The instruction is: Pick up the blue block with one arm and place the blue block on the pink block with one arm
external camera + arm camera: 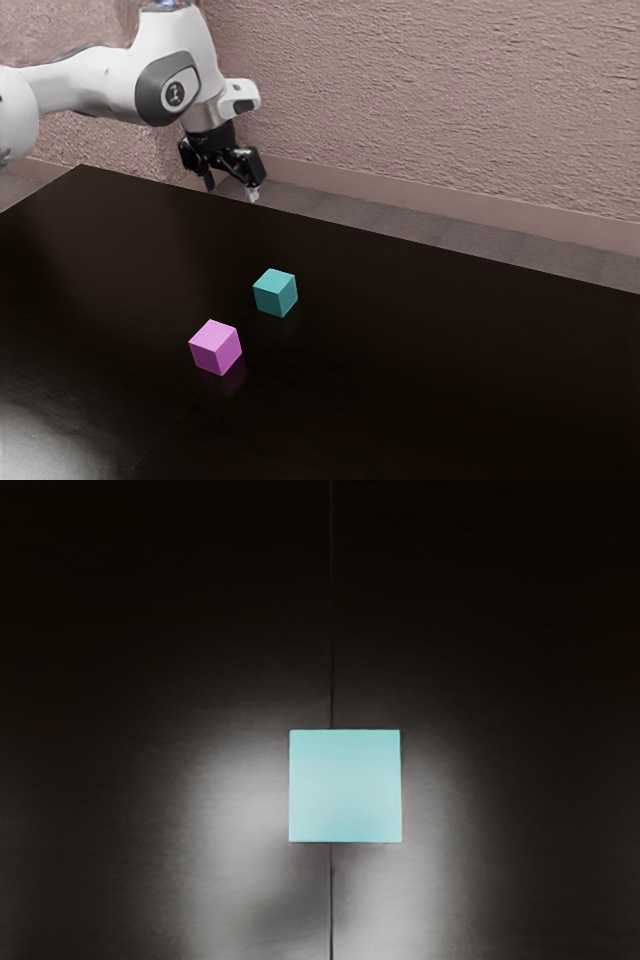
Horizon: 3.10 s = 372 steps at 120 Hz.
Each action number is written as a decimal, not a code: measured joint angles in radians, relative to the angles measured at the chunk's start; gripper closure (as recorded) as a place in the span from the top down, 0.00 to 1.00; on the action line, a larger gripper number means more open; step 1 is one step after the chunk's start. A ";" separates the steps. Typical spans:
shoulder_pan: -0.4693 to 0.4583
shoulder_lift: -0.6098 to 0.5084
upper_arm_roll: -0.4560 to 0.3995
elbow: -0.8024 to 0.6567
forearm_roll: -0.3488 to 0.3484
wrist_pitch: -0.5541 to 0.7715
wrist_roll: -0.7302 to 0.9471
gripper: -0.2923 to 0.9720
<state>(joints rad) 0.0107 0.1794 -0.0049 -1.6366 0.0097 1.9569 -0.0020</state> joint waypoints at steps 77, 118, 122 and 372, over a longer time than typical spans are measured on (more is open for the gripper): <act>-0.004 0.092 -0.028 -0.456 0.000 0.894 0.005 0.77; -0.004 0.139 -0.045 -0.533 0.004 1.096 0.008 0.77; -0.003 0.139 -0.045 -0.540 0.004 1.103 0.008 0.77; 0.046 0.336 -0.046 -0.476 0.012 1.307 0.011 0.77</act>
<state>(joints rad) 0.0568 0.5158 -0.0505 -2.1125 0.0217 3.2642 0.0087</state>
